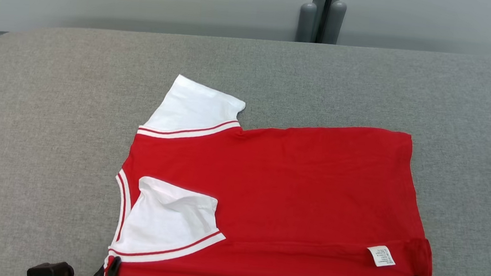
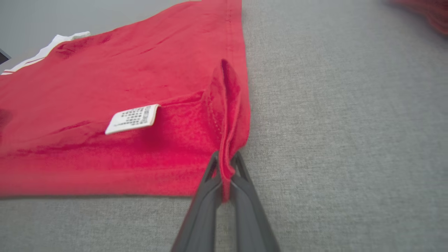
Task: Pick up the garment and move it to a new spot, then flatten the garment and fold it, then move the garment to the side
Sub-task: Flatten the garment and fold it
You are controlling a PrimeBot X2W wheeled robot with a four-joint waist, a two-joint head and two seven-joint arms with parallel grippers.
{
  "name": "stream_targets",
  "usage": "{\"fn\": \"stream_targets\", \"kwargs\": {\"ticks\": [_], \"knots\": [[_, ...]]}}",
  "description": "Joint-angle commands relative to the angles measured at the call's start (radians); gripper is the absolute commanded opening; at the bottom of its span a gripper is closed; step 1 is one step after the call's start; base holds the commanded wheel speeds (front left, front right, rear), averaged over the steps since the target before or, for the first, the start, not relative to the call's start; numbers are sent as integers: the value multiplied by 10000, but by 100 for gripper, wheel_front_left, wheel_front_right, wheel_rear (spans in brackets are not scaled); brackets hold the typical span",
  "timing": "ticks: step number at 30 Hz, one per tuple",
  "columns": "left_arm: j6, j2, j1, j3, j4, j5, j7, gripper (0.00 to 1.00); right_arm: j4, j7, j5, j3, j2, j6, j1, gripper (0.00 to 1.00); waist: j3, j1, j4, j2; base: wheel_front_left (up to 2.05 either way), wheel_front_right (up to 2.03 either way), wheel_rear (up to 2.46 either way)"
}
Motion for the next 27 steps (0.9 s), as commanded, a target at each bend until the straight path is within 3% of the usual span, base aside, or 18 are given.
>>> {"fn": "stream_targets", "kwargs": {"ticks": [1,2,3,4,5,6,17,27], "knots": [[43,62,35,23,-14,-109,50,0,-68,76,-2,-89,14,-50,97,0,-92,0,-56,-1,0,0,0],[37,45,66,31,21,-153,80,0,-32,138,-22,-91,46,-50,151,0,-138,0,-86,-1,0,0,0],[23,28,95,26,80,-194,103,47,-21,175,-34,-92,80,-50,180,14,-167,0,-111,-1,0,0,0],[35,37,79,50,117,-186,60,100,-18,203,-41,-89,115,-50,176,46,-204,0,-140,-1,0,0,0],[42,46,56,73,155,-179,-10,100,-5,222,-46,-75,148,-50,180,87,-241,0,-176,-1,0,0,0],[42,52,2,95,168,-132,-127,100,-31,205,-56,-84,176,-50,197,100,-277,0,-208,-1,0,0,0],[29,202,-879,406,-245,710,-2325,100,-1380,-708,-706,-725,334,-29,-408,100,-652,0,-591,-1,0,0,0],[420,518,-1227,404,-1103,1296,-2413,100,-2629,-389,-884,-799,350,-29,-938,100,-608,0,-577,-1,0,0,0]]}}
